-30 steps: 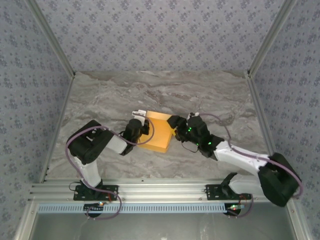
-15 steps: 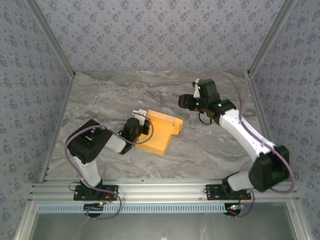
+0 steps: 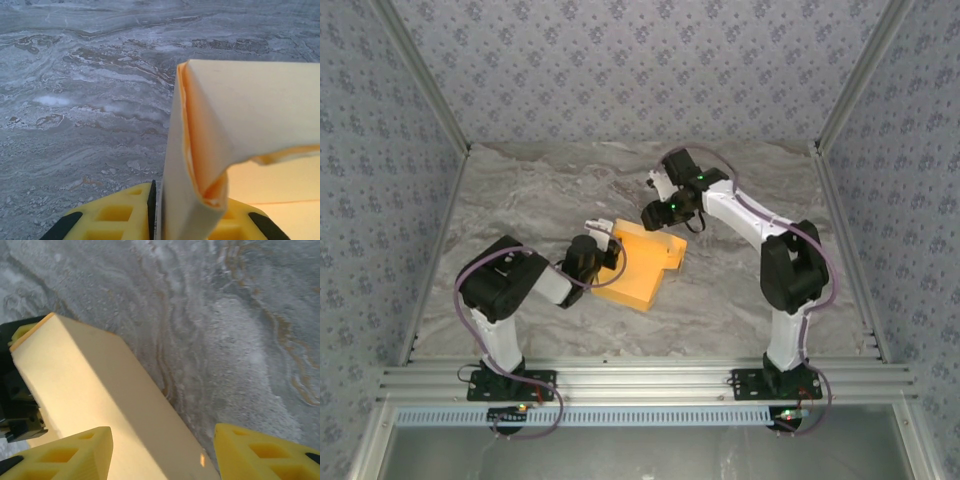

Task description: Fold the paper box

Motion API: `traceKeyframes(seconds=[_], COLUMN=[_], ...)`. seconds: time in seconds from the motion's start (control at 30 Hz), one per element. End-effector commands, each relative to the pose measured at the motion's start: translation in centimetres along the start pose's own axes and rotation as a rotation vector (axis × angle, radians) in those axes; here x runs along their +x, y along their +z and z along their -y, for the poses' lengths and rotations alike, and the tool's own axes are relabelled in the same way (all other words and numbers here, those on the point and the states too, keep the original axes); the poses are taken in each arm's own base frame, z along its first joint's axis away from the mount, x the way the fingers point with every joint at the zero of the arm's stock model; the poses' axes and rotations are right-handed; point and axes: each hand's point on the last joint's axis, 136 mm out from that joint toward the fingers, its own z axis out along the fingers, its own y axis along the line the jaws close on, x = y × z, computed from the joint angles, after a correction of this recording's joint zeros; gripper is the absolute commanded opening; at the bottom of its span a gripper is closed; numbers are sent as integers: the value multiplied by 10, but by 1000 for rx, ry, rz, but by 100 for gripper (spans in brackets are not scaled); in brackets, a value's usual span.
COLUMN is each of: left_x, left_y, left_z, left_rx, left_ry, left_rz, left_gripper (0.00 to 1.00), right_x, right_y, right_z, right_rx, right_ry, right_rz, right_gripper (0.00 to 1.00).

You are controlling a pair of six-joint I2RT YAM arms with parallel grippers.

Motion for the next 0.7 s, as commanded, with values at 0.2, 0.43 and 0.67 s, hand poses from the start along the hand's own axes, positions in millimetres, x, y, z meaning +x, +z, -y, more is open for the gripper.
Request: traceKeyframes(seconds=[0.2, 0.43, 0.67], left_x=[-17, -24, -33], left_y=[-6, -20, -36], left_z=[4, -3, -11], left_rx=[78, 102, 148], left_ry=[-17, -24, -24], left_rz=[81, 104, 157], left_gripper=[32, 46, 56], right_x=[14, 19, 22], right_y=[23, 31, 34], right_z=[-12, -10, -10], right_rx=[-9, 25, 29], right_ry=[-82, -95, -97], right_rz=[-113, -137, -148], right_gripper=[53, 52, 51])
